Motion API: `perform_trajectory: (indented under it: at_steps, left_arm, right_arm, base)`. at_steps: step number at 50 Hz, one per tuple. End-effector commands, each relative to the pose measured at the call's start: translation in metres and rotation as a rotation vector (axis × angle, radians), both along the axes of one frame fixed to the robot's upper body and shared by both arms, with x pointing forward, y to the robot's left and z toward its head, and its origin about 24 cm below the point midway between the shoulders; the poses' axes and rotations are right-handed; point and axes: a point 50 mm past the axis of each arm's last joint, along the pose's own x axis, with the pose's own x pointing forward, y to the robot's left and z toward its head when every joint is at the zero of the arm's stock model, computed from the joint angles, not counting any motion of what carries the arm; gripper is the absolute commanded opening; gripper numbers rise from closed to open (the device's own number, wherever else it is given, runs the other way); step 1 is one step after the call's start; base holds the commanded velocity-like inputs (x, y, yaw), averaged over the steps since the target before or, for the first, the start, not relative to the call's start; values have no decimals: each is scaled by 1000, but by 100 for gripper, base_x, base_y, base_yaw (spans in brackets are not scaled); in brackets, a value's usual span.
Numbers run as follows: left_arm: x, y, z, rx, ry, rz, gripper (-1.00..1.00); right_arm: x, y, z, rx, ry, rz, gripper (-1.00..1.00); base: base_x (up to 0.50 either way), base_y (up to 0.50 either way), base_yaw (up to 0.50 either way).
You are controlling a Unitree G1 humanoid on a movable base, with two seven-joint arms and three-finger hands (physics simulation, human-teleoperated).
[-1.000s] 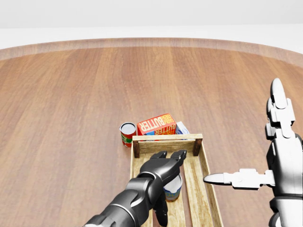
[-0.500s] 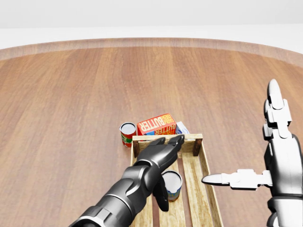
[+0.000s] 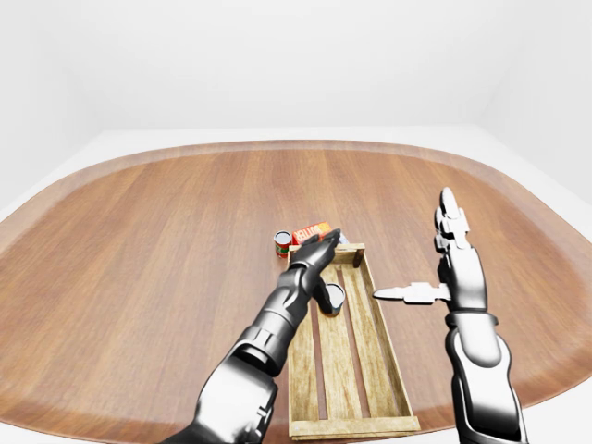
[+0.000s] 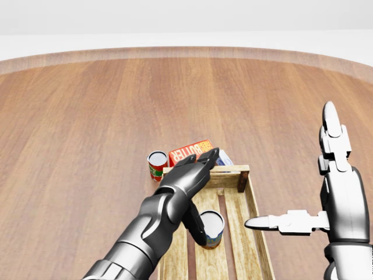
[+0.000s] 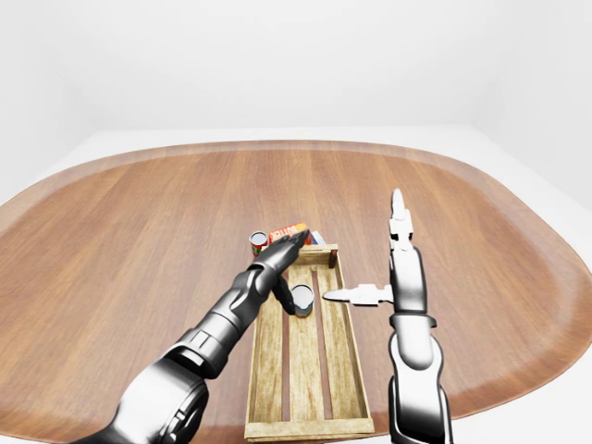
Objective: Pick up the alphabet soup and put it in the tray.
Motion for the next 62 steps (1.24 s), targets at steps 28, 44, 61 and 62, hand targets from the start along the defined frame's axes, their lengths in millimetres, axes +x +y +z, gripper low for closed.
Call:
perform_trajectory:
  at_steps: [28, 44, 61, 62]
  left_arm:
    - [-21, 52, 30, -231, -139, 106, 100]
    - [-29, 69, 43, -305, -200, 142, 100]
    - [-37, 76, 53, -420, -261, 186, 100]
    - [-37, 76, 55, -432, -266, 190, 100]
  right_arm:
    - [4, 6, -13, 3, 57, 14, 100]
    - [5, 7, -13, -1, 57, 17, 100]
    - [6, 10, -18, -4, 77, 23, 100]
    - [6, 10, -18, -4, 77, 24, 100]
  base:
    - [0, 0, 0]
    - [0, 0, 0]
    - [0, 0, 0]
    - [0, 0, 0]
